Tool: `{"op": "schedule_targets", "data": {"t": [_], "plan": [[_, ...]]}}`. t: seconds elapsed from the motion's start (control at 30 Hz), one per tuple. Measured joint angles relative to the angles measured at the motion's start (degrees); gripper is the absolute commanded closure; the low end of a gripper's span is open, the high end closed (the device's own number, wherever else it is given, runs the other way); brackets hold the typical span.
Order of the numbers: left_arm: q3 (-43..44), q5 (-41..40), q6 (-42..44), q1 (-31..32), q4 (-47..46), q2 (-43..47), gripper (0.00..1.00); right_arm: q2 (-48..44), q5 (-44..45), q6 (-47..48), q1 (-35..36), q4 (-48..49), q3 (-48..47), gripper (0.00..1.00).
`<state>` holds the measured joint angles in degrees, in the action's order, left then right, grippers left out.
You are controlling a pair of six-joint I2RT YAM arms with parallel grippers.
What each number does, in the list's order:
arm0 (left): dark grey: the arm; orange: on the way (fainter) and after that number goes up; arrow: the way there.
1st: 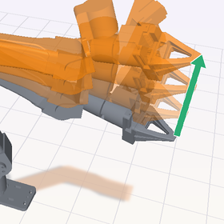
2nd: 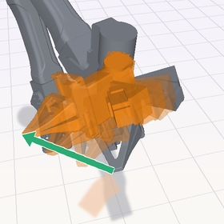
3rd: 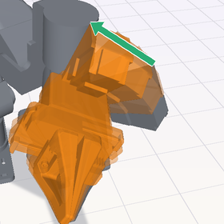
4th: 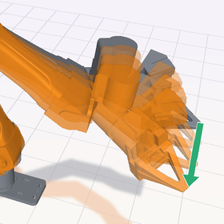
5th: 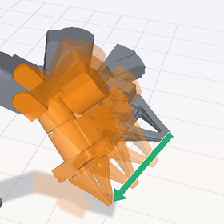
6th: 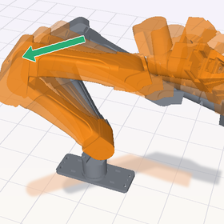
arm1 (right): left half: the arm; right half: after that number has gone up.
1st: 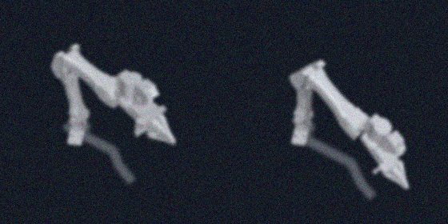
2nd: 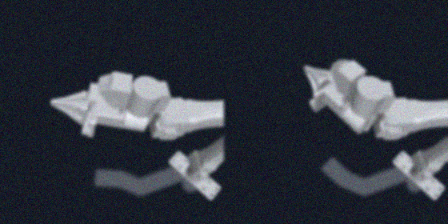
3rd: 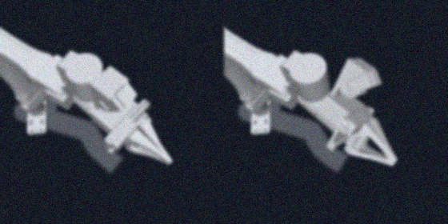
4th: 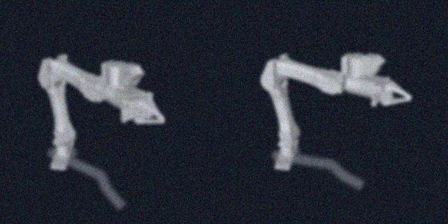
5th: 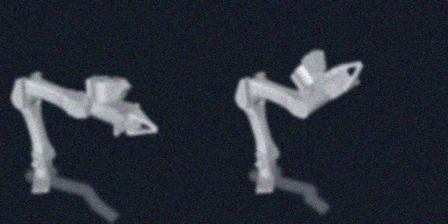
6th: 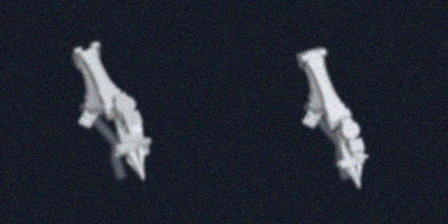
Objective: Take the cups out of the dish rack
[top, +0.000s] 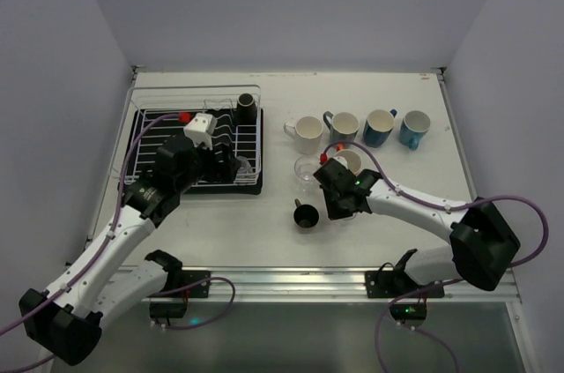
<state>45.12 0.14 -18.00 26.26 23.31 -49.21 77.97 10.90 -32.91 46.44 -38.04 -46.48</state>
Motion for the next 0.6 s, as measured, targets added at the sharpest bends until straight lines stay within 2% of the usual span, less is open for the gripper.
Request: {"op": "schedule_targets", "data": {"t": [0.03, 0.07, 0.17, 0.27, 0.37, 0.4, 0.6], "plan": [[0.0, 0.0, -0.3, 0.5, 0.0, -0.6, 0.11, 0.0, 0.1, 0.0, 0.0, 0.1, 0.0, 0.72], [0.0, -0.2, -0.5, 1.0, 0.0, -1.2, 0.12, 0.0, 0.1, -0.1, 0.0, 0.2, 0.0, 0.67], [0.5, -0.9, -0.7, 2.3, -0.1, -3.4, 0.16, -0.2, 0.2, 0.4, 0.0, 0.4, 0.0, 0.55], [1.2, -2.1, -1.0, 3.2, 0.0, -5.2, 0.23, -1.1, 0.2, 0.6, 0.0, 0.3, 0.0, 0.48], [2.3, -3.7, -1.3, 4.5, 0.0, -6.3, 0.28, -3.3, 0.1, 0.6, 0.0, 0.2, 0.0, 0.47], [2.7, -4.1, -1.4, 5.1, 0.0, -6.7, 0.35, -4.5, 0.1, 0.6, 0.0, 0.1, 0.0, 0.47], [5.3, -8.3, -1.9, 9.5, -0.1, -10.7, 0.41, -13.6, 0.1, 0.8, 0.0, 0.2, -0.2, 0.49]]}}
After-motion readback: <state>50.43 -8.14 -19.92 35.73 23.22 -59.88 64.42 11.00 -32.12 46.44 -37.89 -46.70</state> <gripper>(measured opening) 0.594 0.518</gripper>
